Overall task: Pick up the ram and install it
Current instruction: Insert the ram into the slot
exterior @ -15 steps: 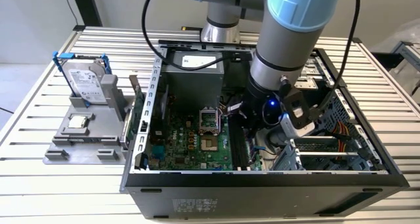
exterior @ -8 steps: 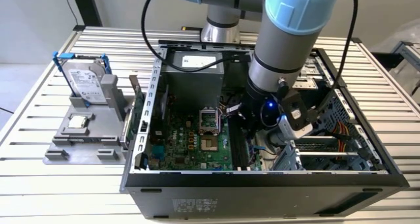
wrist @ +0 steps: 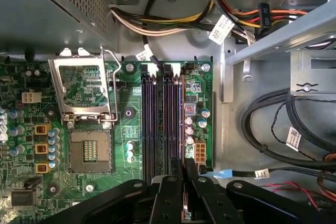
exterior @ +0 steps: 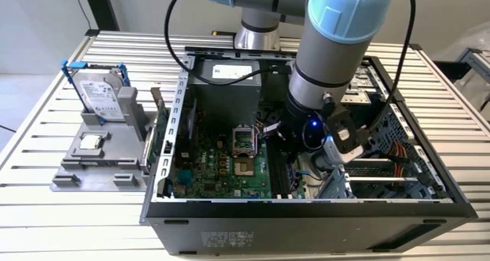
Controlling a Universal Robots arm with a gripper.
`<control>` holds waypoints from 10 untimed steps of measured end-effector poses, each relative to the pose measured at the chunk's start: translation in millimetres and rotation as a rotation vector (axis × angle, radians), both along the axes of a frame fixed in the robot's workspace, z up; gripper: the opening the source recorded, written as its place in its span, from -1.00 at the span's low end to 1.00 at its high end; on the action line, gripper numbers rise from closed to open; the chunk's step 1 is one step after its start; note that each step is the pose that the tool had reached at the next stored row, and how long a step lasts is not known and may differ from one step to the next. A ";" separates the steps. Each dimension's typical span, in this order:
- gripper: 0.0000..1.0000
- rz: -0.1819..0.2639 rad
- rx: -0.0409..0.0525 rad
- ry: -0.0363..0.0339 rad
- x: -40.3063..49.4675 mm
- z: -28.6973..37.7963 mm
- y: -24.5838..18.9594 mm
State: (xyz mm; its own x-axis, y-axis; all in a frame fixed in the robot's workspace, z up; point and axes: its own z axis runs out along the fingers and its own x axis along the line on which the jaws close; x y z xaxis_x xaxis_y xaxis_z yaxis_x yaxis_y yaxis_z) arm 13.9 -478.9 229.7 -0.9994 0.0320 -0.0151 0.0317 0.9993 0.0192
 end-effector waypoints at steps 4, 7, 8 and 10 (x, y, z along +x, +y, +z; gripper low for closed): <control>-1.00 0.000 0.0004 0.0018 -0.3 -1.4 -0.1; -1.00 0.000 0.0000 0.0070 -0.4 -2.0 -0.2; -1.00 0.000 -0.0002 0.0092 -0.3 -2.3 -0.1; -1.00 0.000 -0.0010 0.0141 -0.4 -2.7 -0.3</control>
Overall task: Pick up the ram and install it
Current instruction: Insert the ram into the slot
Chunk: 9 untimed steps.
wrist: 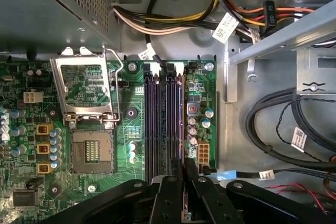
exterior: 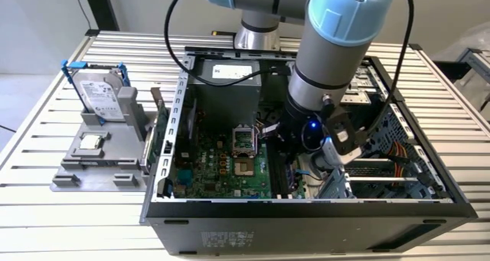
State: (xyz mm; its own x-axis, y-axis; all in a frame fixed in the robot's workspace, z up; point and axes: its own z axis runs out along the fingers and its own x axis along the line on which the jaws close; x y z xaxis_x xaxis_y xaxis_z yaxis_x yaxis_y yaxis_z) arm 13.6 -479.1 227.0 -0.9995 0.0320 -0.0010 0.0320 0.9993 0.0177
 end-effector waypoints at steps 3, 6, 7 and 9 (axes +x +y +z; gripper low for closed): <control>-1.00 -0.001 -0.0001 0.0059 0.0 -0.8 -0.1; -1.00 -0.003 -0.0007 0.0062 0.0 -1.5 -0.1; -1.00 -0.004 -0.0008 0.0063 0.0 -1.5 -0.1; -1.00 -0.004 -0.0005 0.0058 0.8 -2.1 -0.1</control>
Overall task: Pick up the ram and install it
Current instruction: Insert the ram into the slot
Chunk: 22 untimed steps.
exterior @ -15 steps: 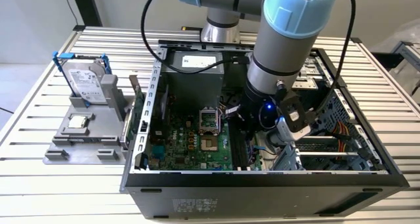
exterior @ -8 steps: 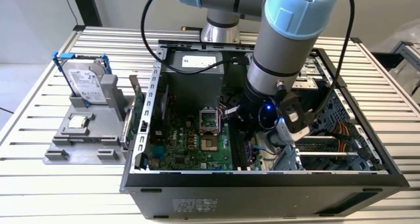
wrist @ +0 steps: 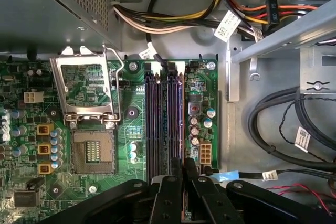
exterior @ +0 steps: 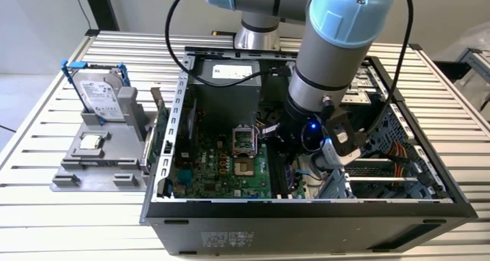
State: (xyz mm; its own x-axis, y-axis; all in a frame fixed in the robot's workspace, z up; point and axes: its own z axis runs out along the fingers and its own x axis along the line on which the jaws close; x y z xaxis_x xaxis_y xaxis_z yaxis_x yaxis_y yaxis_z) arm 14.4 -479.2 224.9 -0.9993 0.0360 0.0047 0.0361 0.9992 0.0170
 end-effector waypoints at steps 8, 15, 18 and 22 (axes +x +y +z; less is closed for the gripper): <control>-1.00 0.000 0.0001 -0.0005 0.7 -1.3 0.0; -1.00 -0.007 -0.0003 -0.0004 0.8 -3.7 0.1; -1.00 -0.015 0.0000 -0.0005 0.7 -4.0 0.3; -1.00 -0.032 -0.0005 -0.0004 0.7 -4.1 1.0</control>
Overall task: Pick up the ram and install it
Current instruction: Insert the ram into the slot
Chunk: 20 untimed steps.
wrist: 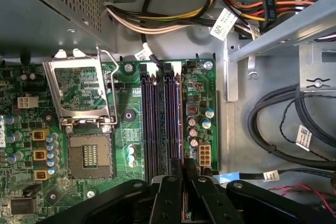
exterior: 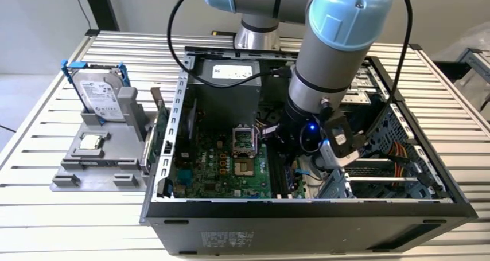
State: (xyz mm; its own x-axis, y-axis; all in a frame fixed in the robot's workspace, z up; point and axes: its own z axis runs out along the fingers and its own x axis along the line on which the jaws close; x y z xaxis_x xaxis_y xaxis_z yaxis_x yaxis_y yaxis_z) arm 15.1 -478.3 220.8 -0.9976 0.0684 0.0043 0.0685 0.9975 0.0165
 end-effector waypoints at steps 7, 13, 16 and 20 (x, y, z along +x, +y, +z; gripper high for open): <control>-1.00 -0.017 0.0001 0.0000 0.0 -0.4 0.4; -1.00 -0.019 0.0022 -0.0004 1.1 -1.1 -0.1; -1.00 -0.020 0.0004 0.0004 1.2 -0.1 -1.0; -1.00 -0.019 0.0006 0.0013 1.4 2.1 -1.1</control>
State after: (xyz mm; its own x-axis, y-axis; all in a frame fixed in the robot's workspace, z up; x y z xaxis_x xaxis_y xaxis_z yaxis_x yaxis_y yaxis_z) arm 16.5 -479.4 223.0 -0.9961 0.0878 0.0057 0.0879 0.9960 0.0170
